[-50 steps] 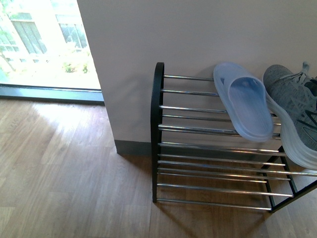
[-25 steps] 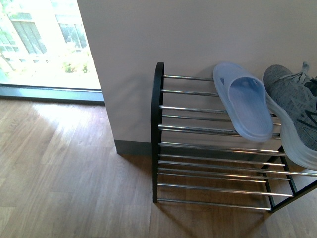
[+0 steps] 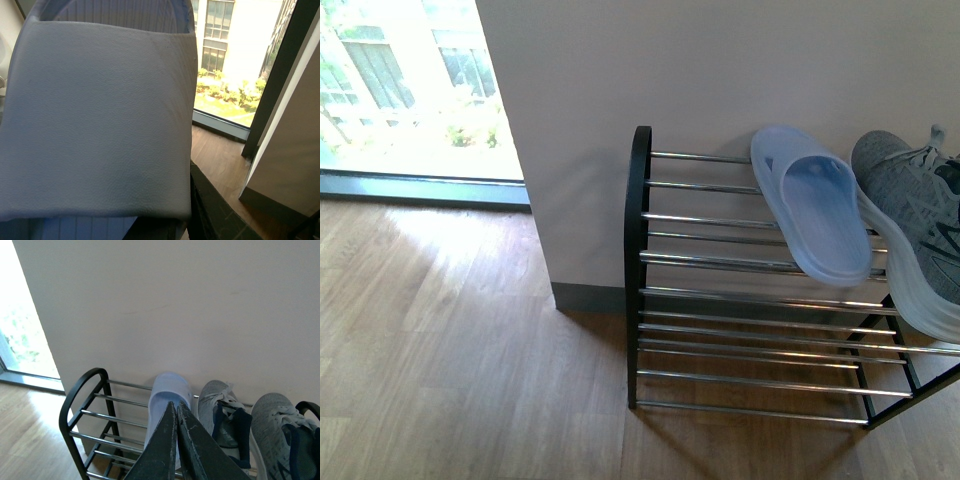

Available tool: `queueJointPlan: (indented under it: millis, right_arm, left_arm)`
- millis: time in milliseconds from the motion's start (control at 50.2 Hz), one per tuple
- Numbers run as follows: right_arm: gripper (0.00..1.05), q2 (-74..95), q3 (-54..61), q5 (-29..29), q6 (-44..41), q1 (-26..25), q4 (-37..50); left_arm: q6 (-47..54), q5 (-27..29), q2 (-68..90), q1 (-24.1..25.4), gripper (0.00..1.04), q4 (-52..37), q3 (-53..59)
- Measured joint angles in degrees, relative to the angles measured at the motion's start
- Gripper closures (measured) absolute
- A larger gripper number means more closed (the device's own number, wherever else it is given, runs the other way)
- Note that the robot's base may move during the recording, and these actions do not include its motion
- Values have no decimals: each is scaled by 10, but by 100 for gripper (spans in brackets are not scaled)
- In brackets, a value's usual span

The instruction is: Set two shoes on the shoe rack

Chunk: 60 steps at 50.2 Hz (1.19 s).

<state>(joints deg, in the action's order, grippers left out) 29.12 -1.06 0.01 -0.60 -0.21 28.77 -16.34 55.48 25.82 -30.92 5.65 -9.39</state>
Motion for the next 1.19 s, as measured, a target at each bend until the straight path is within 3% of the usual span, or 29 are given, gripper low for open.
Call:
queueJointPlan:
  millis: [478, 1035, 1194]
  right_arm:
    - [103, -121, 0, 0, 0, 0, -116]
    - [103, -190, 0, 0, 0, 0, -186]
    - [103, -271, 0, 0, 0, 0, -280]
  left_arm:
    - [0, 0, 0, 0, 103, 0, 0]
    - [0, 0, 0, 0, 103, 0, 0]
    - [0, 0, 0, 0, 103, 0, 0]
